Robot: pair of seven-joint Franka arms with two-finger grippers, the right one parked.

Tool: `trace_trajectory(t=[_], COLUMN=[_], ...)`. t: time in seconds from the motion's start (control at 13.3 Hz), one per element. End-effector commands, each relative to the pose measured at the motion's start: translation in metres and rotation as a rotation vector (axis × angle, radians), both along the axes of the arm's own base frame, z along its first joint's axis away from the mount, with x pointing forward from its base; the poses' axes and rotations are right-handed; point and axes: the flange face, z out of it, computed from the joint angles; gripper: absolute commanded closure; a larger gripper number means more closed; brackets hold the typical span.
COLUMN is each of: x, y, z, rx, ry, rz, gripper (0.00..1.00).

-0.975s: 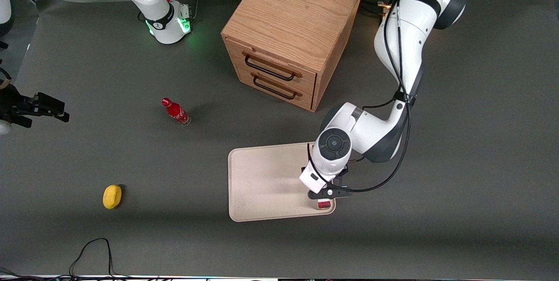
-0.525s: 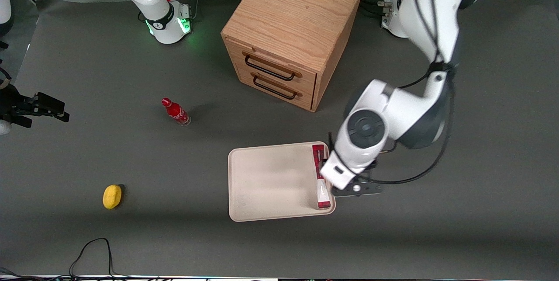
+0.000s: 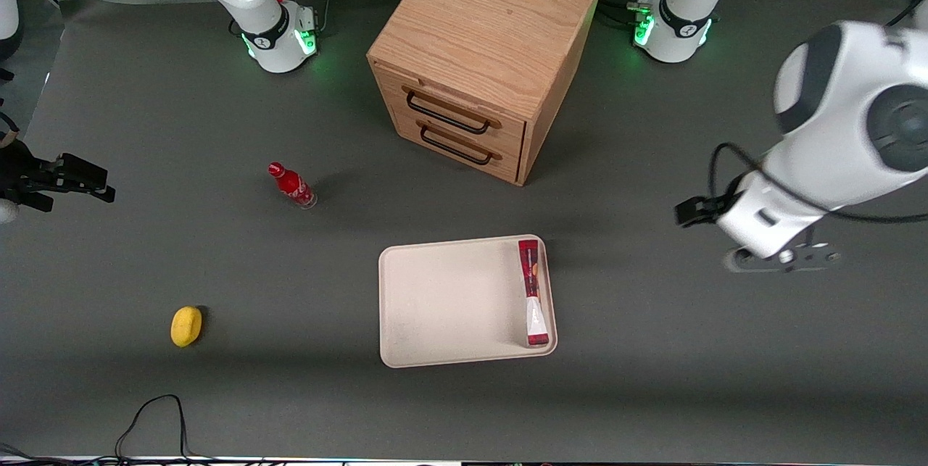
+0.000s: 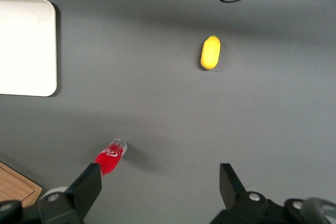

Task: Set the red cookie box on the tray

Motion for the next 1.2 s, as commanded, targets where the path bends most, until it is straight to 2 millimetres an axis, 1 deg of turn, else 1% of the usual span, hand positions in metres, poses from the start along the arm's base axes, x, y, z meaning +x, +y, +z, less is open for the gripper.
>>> trace_trajectory(t=[0.0, 0.07, 0.15, 0.22, 0.3, 0.38, 0.53, 0.75, 0.82, 0.97, 1.12], x=[-0.055, -0.065, -0.071, -0.073, -0.073, -0.071, -0.066, -0.066, -0.066, -0.068, -0.067], y=[0.052, 0.075, 0.096, 0.111, 0.131, 0.143, 0.143, 0.141, 0.138, 0.125, 0.125], z=[0.006, 0.013, 0.017, 0.021, 0.024, 0.025, 0.029, 0.032, 0.035, 0.034, 0.038], rx=[-0.003, 0.002, 0.002, 0.002, -0.003, -0.009, -0.002, -0.001, -0.003, 0.0, 0.001], ry=[0.01, 0.011, 0.01, 0.004, -0.001, -0.001, -0.012, 0.016, 0.021, 0.035, 0.044], rz=[0.001, 0.04, 0.066, 0.054, 0.031, -0.004, -0.007, 0.024, 0.046, 0.081, 0.082], gripper=[0.0, 0.0, 0.0, 0.0, 0.0, 0.0, 0.0, 0.0, 0.0, 0.0, 0.0])
